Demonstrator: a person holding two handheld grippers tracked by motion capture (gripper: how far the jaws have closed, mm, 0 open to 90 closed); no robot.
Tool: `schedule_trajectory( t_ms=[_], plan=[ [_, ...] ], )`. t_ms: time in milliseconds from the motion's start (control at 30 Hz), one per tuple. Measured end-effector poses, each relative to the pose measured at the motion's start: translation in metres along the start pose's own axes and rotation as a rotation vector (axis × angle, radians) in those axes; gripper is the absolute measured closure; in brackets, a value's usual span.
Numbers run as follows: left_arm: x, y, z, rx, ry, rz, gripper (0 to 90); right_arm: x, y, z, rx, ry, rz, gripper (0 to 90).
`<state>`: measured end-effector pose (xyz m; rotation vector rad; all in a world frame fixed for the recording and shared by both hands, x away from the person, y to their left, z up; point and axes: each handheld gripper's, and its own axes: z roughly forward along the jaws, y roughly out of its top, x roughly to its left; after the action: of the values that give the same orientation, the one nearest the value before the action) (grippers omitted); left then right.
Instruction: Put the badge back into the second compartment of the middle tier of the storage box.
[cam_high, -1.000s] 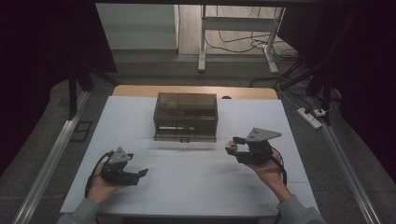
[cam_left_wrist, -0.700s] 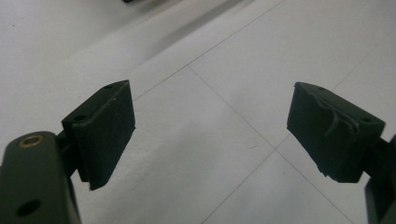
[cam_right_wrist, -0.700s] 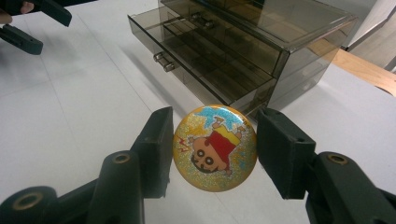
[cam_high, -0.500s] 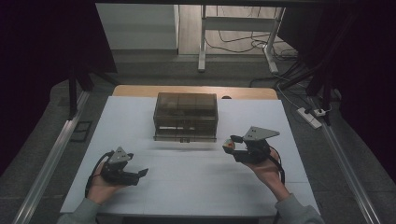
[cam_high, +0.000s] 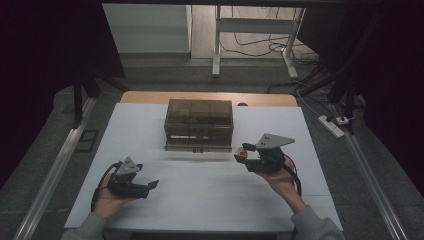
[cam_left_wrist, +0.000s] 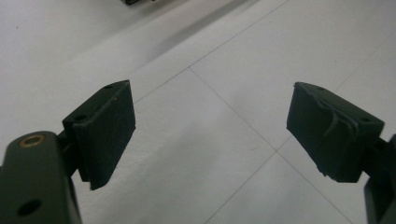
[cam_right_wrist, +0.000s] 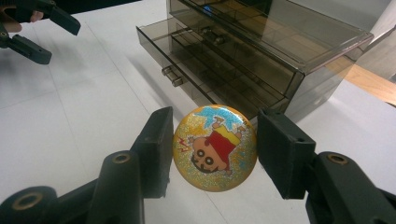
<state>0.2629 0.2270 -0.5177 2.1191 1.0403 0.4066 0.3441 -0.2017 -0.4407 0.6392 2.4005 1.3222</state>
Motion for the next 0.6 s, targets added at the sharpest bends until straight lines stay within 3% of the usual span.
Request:
schedule_trajectory(
  t_ms=[600],
  plan=[
    [0.000,0.000,0.000,-0.001,0.001,0.002,15.9,0.003,0.009,0.017,-0.003,0.026,-0.021,47.1]
  ],
)
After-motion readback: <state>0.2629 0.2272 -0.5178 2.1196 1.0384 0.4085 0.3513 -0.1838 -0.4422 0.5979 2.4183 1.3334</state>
